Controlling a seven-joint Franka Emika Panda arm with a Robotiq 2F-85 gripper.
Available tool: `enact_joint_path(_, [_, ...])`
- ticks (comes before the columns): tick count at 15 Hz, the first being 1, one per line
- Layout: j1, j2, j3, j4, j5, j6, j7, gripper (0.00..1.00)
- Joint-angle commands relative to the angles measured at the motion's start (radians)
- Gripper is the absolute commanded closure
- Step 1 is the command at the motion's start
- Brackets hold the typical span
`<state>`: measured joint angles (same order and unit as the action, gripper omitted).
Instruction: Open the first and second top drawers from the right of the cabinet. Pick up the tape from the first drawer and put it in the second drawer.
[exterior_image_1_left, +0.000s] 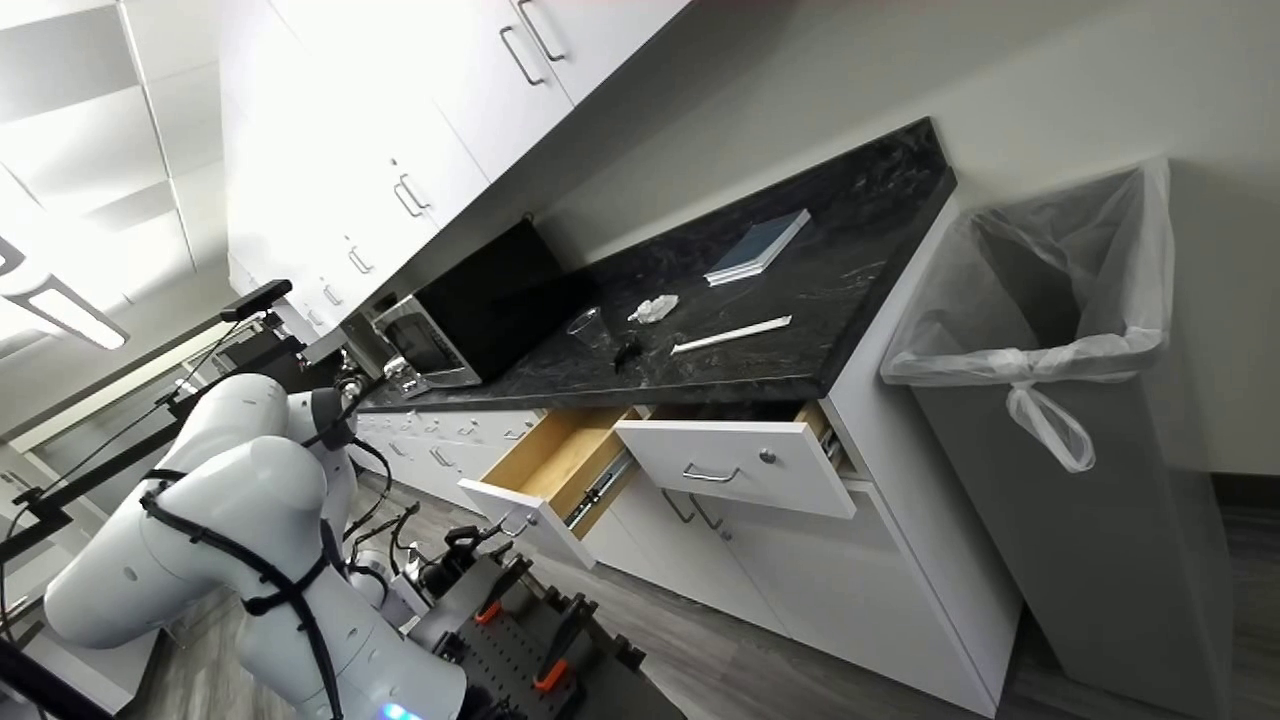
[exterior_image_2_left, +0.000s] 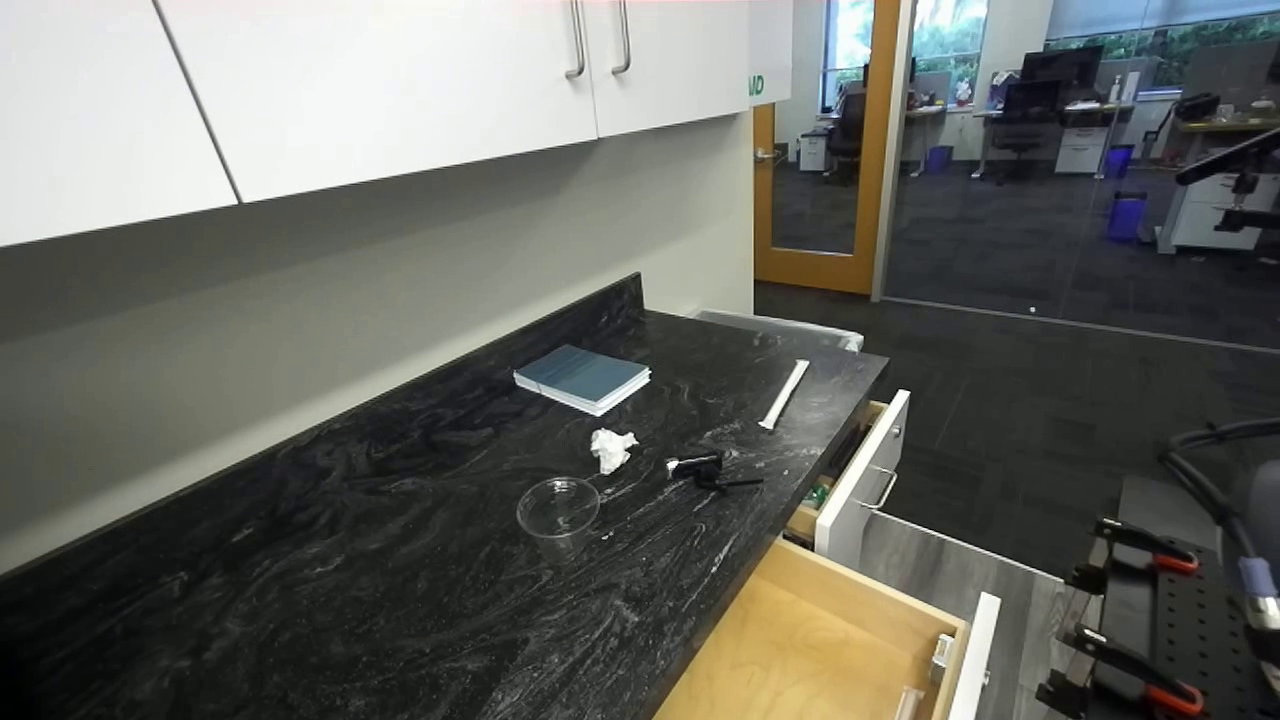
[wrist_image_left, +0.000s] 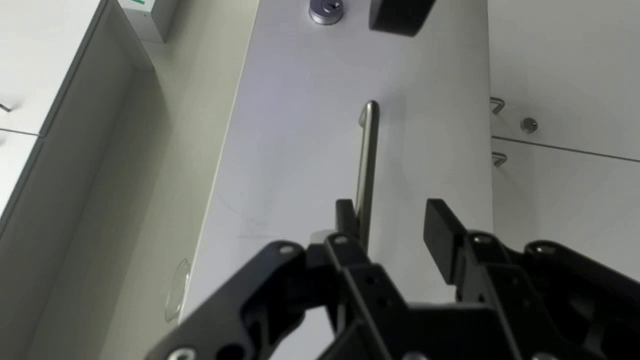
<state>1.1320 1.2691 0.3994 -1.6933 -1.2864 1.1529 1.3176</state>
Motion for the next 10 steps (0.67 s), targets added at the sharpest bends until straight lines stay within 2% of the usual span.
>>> enact_joint_path(1, [-0.044,-0.098,0.04,-0.106,0.047,0.096,-0.021,0.27])
enact_joint_path(4, [-0.04,-0.196,0.065,-0.189,0.052,0.113,-0.016,0.05])
enact_joint_path(5, [-0.038,-0.24,0.075,-0.223,0.051,0.106,-0.012,0.01])
enact_joint_path(10, [-0.084,-0.495,0.126,-0.393,0.128,0.122,-0.008,0.0])
